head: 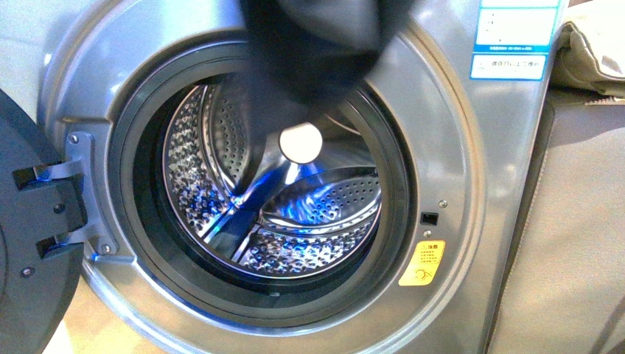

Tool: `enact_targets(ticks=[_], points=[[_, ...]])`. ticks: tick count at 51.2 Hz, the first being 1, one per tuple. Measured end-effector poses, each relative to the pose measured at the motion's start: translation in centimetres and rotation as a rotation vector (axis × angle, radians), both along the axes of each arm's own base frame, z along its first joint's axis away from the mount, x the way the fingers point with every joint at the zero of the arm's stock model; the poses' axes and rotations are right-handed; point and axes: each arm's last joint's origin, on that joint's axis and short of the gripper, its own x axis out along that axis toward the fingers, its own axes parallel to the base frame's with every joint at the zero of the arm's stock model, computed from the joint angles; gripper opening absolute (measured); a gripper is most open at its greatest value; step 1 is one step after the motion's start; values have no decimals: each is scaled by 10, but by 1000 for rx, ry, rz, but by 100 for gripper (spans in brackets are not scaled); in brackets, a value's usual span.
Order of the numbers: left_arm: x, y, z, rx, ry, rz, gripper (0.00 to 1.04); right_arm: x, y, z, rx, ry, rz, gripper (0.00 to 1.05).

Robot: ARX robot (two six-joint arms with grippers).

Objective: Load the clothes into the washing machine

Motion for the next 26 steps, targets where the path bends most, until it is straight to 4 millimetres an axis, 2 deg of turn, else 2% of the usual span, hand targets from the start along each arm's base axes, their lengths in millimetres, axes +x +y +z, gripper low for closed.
enact_targets(ticks=[2, 7, 10, 17, 21, 23, 26], points=[[-1, -1, 1, -7, 0, 10, 96, 0, 0, 0, 0, 0, 0, 9], [-2, -2, 2, -9, -1, 7, 75, 0, 0, 0, 0, -1, 0, 9], [-2, -2, 2, -10, -2, 7, 64, 0, 0, 0, 0, -1, 0, 21], [-2, -2, 4, -13, -3, 9, 45, -1, 0, 0, 1, -3, 1, 40], [-1, 0, 5, -21, -3, 12, 28, -2, -1, 1, 2, -8, 1, 57], [1, 2, 6, -27, -2, 19, 22, -2, -1, 2, 3, -9, 1, 63], [2, 4, 6, -36, 0, 22, 16, -3, -1, 2, 3, -11, 1, 71]])
